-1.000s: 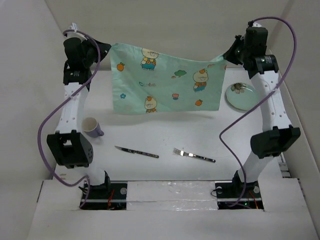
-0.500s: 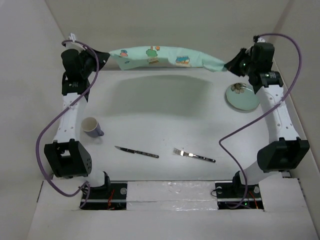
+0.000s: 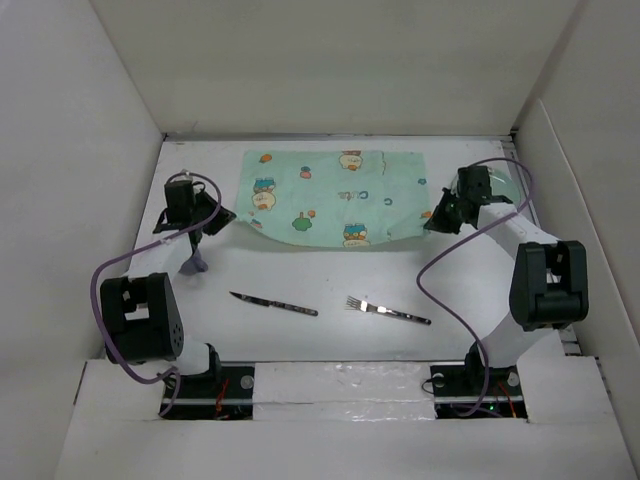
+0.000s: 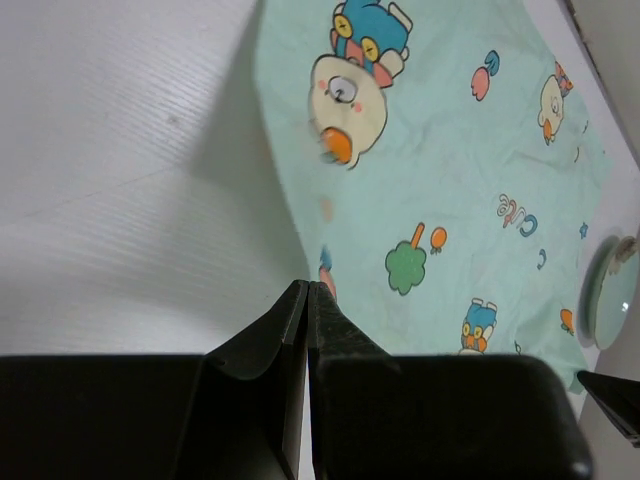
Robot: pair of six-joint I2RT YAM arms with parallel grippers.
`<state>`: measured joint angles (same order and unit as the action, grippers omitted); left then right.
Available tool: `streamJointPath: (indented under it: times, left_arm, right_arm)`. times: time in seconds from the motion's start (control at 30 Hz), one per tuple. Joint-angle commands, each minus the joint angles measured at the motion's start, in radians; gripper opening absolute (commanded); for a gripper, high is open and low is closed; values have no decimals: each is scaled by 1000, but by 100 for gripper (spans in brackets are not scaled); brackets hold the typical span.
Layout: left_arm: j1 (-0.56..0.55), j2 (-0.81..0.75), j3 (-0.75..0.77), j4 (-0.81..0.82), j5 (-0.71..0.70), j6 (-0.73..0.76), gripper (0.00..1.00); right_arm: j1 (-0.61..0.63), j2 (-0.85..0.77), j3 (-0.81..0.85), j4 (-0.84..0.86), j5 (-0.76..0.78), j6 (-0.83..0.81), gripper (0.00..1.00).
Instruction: Set the dinner table for one person
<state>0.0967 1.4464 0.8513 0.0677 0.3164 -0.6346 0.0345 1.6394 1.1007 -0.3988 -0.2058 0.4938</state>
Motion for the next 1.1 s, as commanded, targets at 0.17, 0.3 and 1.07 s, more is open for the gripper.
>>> streamJointPath:
  times: [0.17,0.3,1.07]
  left_arm:
    - [6,-37,-61,-19,-65,53,0]
    - [6,-108,-116,-61,-83,55,0]
    - [6,-268,-205,-215,-183,85,0]
  right_arm:
    - [5,-69,-119,75,-7,-11,0]
    - [-4,-101,-163,61,-24,-12,0]
    - [-13,-251,-299,-35,6,-40,0]
